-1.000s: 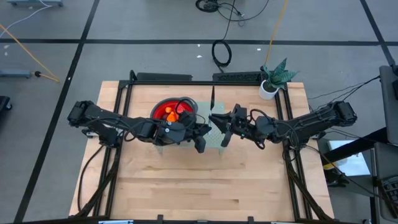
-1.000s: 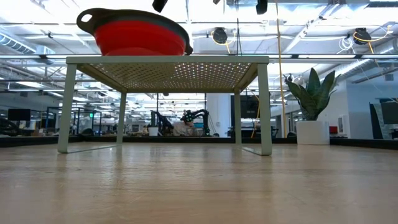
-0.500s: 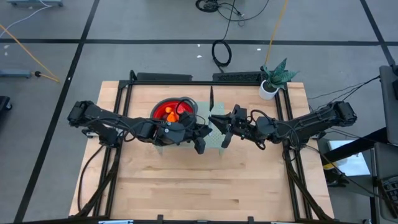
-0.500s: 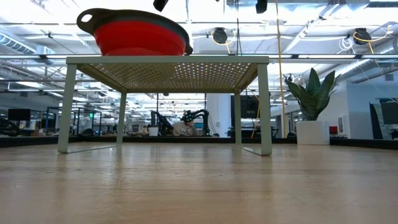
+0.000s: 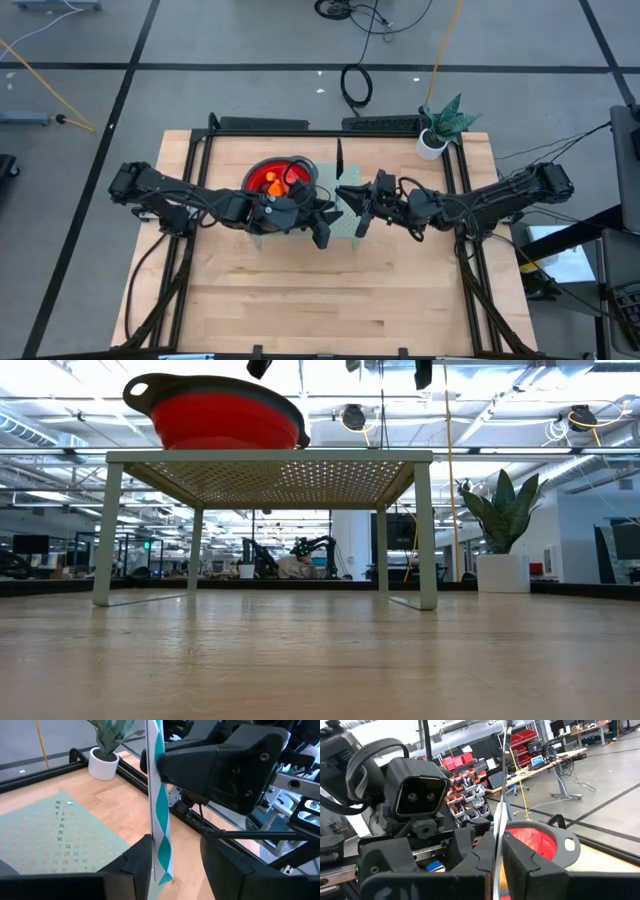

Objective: Pick & Place Fruit
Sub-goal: Put the knife onto the right side of the shelf

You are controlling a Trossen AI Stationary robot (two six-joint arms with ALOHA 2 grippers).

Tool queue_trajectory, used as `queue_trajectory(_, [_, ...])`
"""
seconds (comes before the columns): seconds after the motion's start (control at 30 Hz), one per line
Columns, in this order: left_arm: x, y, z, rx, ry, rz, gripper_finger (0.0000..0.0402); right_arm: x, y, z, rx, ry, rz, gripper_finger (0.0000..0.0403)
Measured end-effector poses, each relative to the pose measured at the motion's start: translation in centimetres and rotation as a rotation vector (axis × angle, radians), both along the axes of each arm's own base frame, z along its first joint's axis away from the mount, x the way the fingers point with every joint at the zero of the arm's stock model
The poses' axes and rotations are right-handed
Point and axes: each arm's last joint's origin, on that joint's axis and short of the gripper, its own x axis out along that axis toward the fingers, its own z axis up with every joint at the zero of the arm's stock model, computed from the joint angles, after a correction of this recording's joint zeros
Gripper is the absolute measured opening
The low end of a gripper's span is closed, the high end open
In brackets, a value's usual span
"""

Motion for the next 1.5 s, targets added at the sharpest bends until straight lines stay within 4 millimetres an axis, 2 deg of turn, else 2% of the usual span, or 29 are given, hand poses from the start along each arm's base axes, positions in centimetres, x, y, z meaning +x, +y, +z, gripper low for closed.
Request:
queue_trajectory(0.33, [-0.1, 0.0, -0.2, 0.025, 0.027, -0.010, 0.0152, 0.0, 0.0, -0.4, -0.002, 0.043, -0.014, 0.0010])
queue_trajectory(0.63, [-0.2, 0.0, -0.3, 0.028, 0.044, -0.010, 0.0152, -1.1, -0.2, -0.2, 0.020, 0.090, -0.054, 0.0010])
queue_trajectory(0.73, [-0.2, 0.0, -0.3, 0.027, 0.045, -0.011, 0.0152, -1.3, -0.2, -0.6, 0.051, 0.135, -0.054, 0.0010])
queue_trajectory(0.87, [-0.6, -0.1, 0.1, 0.025, 0.036, -0.017, 0.0152, -1.4, -0.3, -1.6, 0.132, 0.143, -0.056, 0.0010])
queue_trajectory(1.0, [-1.8, 0.0, 1.9, 0.033, -0.019, -0.022, 0.0152, -1.9, -0.3, -3.2, 0.275, 0.114, -0.034, 0.0010])
queue_trajectory(1.2, [-4.1, -0.1, 4.3, 0.086, -0.082, -0.012, 0.0152, -2.8, -1.3, -6.1, 0.522, -0.016, 0.074, 0.0010])
queue_trajectory(1.37, [-4.9, -0.9, 5.0, 0.131, -0.102, -0.004, 0.0152, -3.5, -2.4, -8.3, 0.717, -0.123, 0.119, 0.0010])
queue_trajectory(1.5, [-5.0, -1.5, 5.5, 0.163, -0.133, -0.026, 0.0152, -3.5, -3.2, -8.4, 0.779, -0.143, 0.131, 0.0010])
